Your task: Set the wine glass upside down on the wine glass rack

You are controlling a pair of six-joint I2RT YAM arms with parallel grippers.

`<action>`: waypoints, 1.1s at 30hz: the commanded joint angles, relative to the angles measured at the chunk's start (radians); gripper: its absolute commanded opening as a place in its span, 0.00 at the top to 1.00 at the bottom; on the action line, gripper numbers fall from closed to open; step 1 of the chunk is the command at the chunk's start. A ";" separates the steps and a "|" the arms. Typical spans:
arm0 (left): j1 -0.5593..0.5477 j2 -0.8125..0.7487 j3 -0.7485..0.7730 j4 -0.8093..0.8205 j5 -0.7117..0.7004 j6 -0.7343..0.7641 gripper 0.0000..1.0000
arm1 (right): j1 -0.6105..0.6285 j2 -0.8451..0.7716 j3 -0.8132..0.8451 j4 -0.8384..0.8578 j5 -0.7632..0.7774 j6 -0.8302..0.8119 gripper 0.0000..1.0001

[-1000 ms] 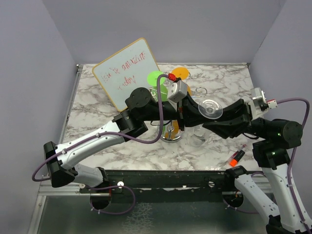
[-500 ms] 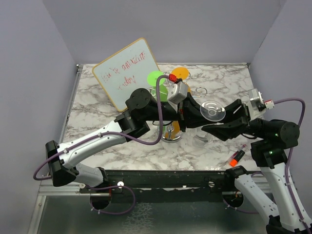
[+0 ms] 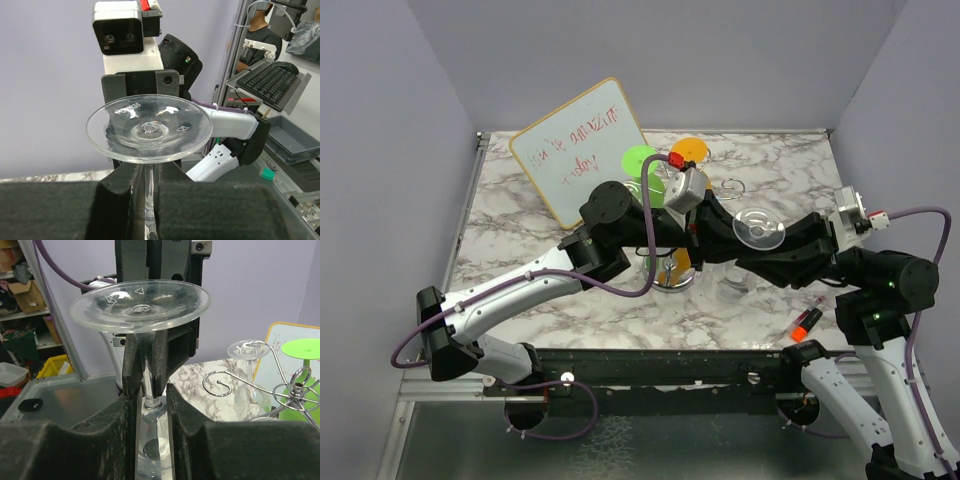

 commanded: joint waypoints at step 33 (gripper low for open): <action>-0.041 -0.057 -0.056 0.156 -0.104 0.018 0.17 | -0.002 -0.090 -0.005 -0.084 0.321 -0.109 0.99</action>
